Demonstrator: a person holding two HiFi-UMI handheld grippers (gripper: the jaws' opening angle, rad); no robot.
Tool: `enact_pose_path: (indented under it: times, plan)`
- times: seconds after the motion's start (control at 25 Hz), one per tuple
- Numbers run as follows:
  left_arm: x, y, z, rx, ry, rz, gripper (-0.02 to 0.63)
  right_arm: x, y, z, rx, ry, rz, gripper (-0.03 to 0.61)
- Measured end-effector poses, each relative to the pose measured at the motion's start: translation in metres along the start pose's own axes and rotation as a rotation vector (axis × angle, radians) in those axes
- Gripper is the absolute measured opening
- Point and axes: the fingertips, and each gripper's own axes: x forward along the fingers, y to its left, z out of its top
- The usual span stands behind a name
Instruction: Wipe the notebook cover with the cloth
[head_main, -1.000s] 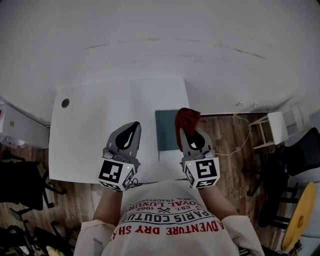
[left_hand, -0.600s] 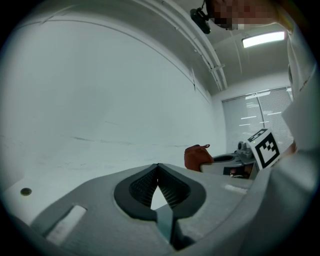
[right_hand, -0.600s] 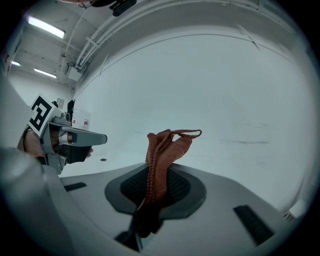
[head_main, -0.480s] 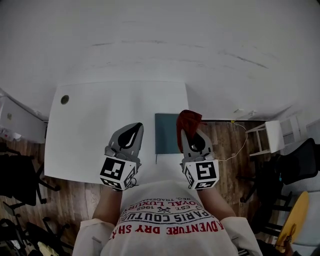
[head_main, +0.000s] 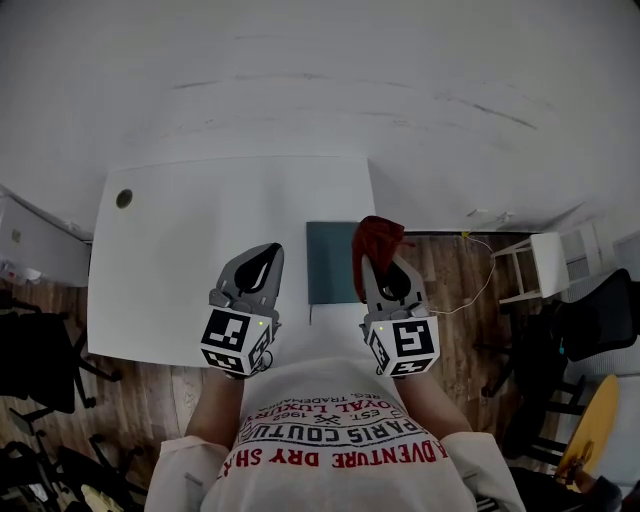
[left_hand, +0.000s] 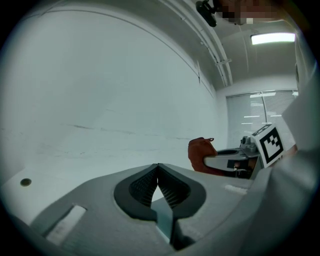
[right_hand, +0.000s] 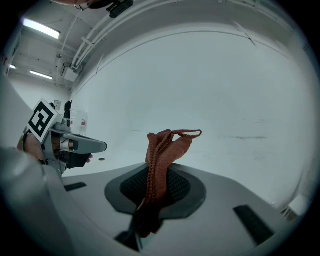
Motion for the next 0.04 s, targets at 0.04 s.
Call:
enact_pose_path:
  times: [0.04]
  plan:
    - [0.0008,0.0020,-0.0013,-0.004,0.002,0.004,0.009,0.0013,-0.0001,-0.0005,0.002,0.002,-0.001,0.071]
